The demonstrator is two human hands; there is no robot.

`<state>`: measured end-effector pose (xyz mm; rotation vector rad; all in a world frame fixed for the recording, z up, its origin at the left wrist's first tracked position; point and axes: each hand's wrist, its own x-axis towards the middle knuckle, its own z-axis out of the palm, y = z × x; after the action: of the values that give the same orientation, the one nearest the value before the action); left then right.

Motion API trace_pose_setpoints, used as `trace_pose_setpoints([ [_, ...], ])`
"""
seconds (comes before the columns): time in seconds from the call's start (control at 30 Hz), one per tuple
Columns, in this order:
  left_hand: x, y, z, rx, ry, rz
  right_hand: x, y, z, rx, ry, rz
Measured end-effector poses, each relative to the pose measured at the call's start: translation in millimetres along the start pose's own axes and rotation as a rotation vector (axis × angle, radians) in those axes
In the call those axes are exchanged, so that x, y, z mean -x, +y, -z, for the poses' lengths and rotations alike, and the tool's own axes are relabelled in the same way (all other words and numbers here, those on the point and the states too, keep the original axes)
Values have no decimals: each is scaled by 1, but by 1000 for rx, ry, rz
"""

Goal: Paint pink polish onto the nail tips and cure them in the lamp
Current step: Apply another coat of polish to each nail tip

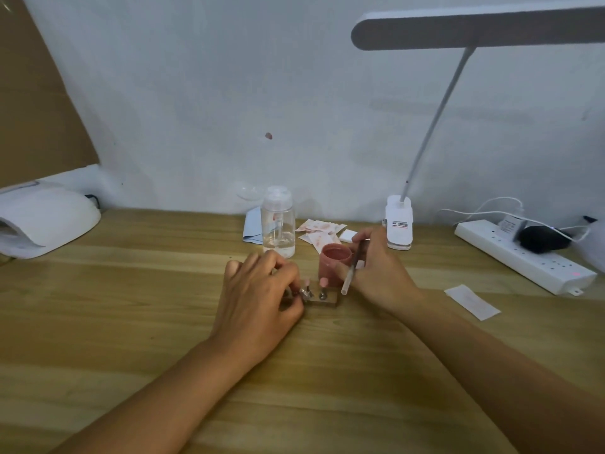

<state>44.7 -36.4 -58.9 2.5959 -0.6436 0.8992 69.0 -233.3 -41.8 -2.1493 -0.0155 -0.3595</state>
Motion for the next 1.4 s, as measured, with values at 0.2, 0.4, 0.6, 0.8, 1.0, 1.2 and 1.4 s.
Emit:
trace_pose_setpoints([
  [0.2, -2, 0, -2, 53, -22, 22, 28, 5, 44, -94, 176, 39],
  [0.4, -3, -3, -2, 185, -67, 104, 72, 21, 77, -14, 106, -9],
  [0.6, -3, -3, -2, 303, -144, 126, 87, 35, 98, 146, 137, 29],
  [0.8, 1, 21, -2, 331, -187, 53, 92, 51, 102, 227, 186, 108],
  [1.0, -8, 54, -18, 309, -178, 49, 94, 56, 107, 267, 187, 121],
  [1.2, -19, 83, -34, 216, -98, 35, 94, 58, 117, 173, 144, 68],
  [1.4, -13, 72, -25, 234, 10, 3, 94, 57, 112, 118, 127, 13],
])
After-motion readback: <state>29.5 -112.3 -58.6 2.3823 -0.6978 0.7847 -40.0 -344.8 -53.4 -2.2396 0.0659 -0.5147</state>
